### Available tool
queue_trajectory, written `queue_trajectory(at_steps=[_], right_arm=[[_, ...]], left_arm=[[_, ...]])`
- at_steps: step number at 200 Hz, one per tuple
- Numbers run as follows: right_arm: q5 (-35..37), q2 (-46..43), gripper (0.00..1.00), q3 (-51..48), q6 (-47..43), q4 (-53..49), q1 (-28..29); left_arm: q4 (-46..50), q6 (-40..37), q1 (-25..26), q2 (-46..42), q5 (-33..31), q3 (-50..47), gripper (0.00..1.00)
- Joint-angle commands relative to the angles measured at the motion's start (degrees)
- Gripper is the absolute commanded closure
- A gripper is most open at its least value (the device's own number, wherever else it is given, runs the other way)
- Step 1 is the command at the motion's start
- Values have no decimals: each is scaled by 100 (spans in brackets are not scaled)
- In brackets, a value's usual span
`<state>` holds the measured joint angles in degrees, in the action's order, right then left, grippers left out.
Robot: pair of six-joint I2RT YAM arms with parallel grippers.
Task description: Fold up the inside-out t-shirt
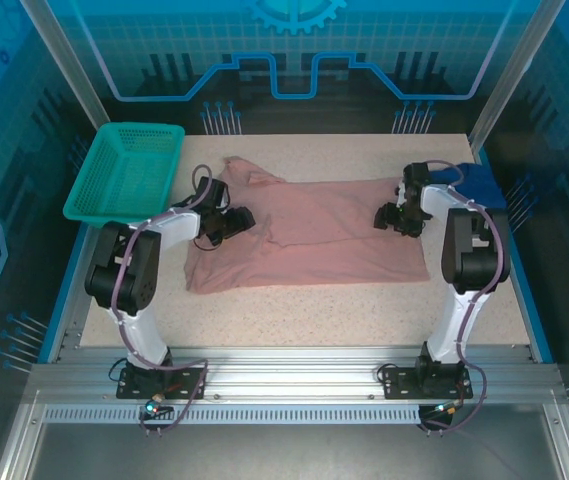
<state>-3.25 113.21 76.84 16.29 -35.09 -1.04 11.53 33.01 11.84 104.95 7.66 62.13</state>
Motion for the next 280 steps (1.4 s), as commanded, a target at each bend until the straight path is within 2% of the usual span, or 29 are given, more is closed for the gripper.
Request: queue_trajectory(at_steps=[1, 26, 59, 92, 108, 123, 137, 166, 192, 228, 280], right_arm=[[-79, 37, 32, 101, -355, -759, -16], [282, -193, 32, -218, -401, -1011, 87], [543, -874, 33, -1169, -239, -983, 147], [488, -1792, 33, -2030, -54, -785, 179], [334, -2058, 32, -1992, -65, -466, 209], [219, -2037, 32, -1560, -35, -262, 259], [19, -1911, 32, -1190, 43, -71, 344], [-80, -1591, 31, -723, 136, 28, 519], [-121, -1453, 31, -713, 172, 94, 536], [-212, -1341, 31, -776, 168, 169, 551], [-190, -1348, 31, -793, 66, 120, 548]], left_arm=[[171, -179, -7, -109, 217, -312, 24], [98, -168, -6, -436, 253, -1041, 24], [-55, 43, 69, -1302, 183, -2185, 24], [125, 218, 147, -2213, -18, -2587, 24], [197, 74, 144, -2310, -218, -2181, 23], [269, -114, 114, -2096, -471, -1530, 22], [271, -227, -29, -1633, -608, -898, 22], [412, -297, -347, -484, -311, 279, 24], [632, -499, -399, 179, -388, 1083, 26], [1039, -737, -572, 969, -742, 2218, 33], [1574, -797, -819, 1925, -683, 3423, 40]])
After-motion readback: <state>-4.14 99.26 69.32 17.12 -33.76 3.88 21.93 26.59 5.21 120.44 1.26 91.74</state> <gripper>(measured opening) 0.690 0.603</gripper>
